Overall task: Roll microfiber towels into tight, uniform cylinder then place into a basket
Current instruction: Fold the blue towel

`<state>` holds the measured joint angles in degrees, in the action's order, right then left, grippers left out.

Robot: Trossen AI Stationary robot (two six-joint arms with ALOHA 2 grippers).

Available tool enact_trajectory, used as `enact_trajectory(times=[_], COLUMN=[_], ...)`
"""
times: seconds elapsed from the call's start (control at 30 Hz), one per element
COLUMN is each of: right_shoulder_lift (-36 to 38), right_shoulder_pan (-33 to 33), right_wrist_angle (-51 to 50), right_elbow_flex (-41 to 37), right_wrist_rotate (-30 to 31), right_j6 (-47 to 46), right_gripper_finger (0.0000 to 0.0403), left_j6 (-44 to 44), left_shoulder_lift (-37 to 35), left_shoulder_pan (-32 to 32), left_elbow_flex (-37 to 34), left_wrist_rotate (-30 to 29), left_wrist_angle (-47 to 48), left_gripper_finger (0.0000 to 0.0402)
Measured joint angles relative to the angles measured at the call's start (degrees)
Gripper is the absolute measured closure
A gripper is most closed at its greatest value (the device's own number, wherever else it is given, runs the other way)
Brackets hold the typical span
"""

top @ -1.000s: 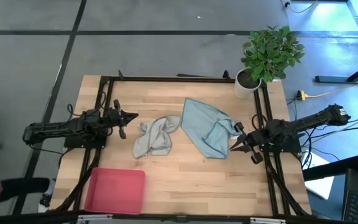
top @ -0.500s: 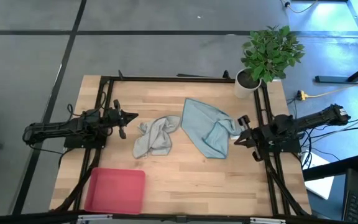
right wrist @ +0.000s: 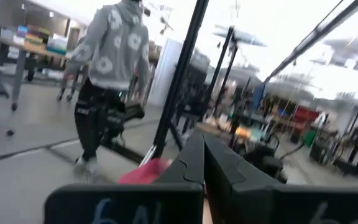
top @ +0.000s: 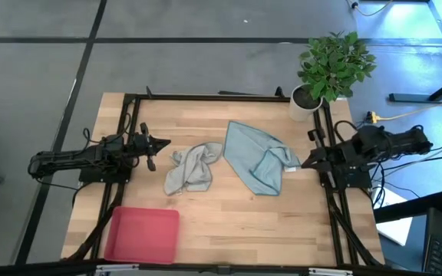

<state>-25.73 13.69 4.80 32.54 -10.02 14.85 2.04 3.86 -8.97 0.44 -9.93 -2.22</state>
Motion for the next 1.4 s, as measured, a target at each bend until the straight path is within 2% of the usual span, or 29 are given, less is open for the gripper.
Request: enact_trajectory(times=[0.13,0.37,0.67,0.8,0.9,1.13,1.4], right_shoulder_lift=[-0.20,-0.82,-6.17,-10.12,-12.88,-19.38,-25.17], right_shoulder_pan=[0.00,0.00,-0.01,0.00,0.00,0.02,0.07], right_wrist_angle=[-11.01,-29.69,-36.46,-38.81,-41.70,-52.29,-55.93], right_elbow_flex=[4.73,10.38,10.79,10.79,10.79,10.77,10.77], right_wrist_rotate=[1.03,11.83,22.34,22.46,24.79,26.00,20.18], right_j6=[-3.93,-14.12,-23.98,-26.99,-29.81,-42.08,-49.32], right_gripper_finger=[0.0401,0.0401,0.0401,0.0401,0.0400,0.0400,0.0401], left_j6=[0.00,0.00,0.00,0.00,0.00,0.00,0.00], left_shoulder_lift=[0.00,0.00,-0.01,-0.01,0.00,-0.01,-0.01], left_shoulder_pan=[-0.01,-0.02,-0.01,-0.01,0.00,-0.01,-0.01], left_elbow_flex=[0.00,0.00,-0.01,-0.01,0.00,-0.01,0.00], left_wrist_rotate=[0.00,0.00,-0.01,-0.01,0.00,0.00,-0.01], left_wrist_angle=[0.00,-0.01,-0.01,0.00,-0.02,0.00,-0.02], left_gripper_finger=[0.0401,0.0401,0.0401,0.0401,0.0401,0.0401,0.0401])
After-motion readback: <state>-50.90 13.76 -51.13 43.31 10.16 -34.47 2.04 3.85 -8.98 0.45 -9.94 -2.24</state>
